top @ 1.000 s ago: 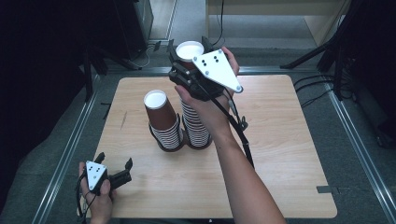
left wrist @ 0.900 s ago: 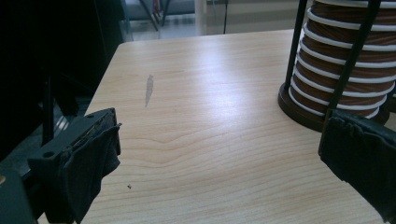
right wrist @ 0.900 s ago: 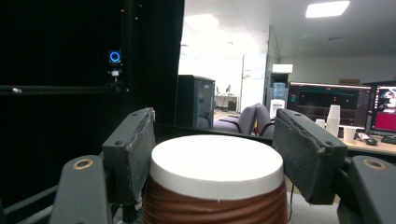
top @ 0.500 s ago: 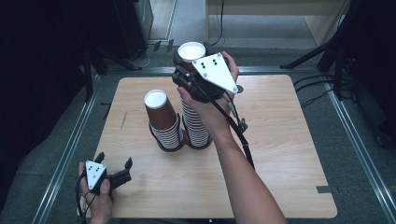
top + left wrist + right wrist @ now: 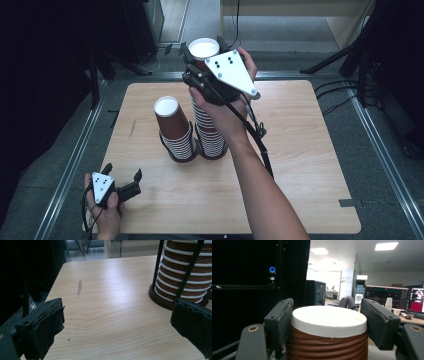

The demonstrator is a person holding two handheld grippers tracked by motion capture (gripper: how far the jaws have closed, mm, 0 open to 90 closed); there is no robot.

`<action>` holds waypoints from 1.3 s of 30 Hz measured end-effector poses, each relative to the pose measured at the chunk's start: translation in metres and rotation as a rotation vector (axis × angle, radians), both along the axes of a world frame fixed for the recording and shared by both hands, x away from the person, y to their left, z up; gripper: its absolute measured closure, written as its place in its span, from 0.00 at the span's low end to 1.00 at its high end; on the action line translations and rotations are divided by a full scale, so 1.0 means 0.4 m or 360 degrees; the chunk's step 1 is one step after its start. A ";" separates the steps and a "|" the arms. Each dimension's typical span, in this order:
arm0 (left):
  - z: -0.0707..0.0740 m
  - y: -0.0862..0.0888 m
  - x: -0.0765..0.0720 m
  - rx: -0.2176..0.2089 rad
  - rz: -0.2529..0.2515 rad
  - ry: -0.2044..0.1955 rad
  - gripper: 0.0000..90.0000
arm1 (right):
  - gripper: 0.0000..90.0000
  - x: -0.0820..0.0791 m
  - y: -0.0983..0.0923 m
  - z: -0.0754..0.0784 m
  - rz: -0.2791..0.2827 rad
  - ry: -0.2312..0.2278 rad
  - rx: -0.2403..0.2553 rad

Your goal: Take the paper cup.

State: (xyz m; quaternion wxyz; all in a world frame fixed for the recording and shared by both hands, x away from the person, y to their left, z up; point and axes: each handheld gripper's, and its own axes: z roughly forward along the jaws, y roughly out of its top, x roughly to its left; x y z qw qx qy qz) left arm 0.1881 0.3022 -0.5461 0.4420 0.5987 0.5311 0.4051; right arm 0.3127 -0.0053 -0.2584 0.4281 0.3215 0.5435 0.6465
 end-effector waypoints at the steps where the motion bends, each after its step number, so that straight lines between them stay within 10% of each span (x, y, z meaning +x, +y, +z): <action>1: 0.001 -0.001 -0.001 -0.0003 0.0005 -0.0008 0.00 | 0.31 -0.002 0.004 0.010 0.0004 -0.0008 -0.0016; 12: 0.063 -0.058 0.003 -0.0019 -0.0203 -0.0087 0.00 | 0.31 -0.002 0.006 0.022 0.0015 -0.0010 -0.0002; 17: 0.168 -0.149 0.047 -0.0150 -0.0400 -0.0254 0.00 | 0.32 0.008 0.018 0.008 0.0030 0.0046 -0.0001; 27: 0.287 -0.261 0.097 -0.0202 -0.0516 -0.0446 0.00 | 0.33 0.008 0.014 0.007 0.0020 0.0039 -0.0003; 39: 0.374 -0.383 0.147 -0.0205 -0.0627 -0.0513 0.00 | 0.33 -0.004 0.010 0.017 0.0040 0.0009 0.0002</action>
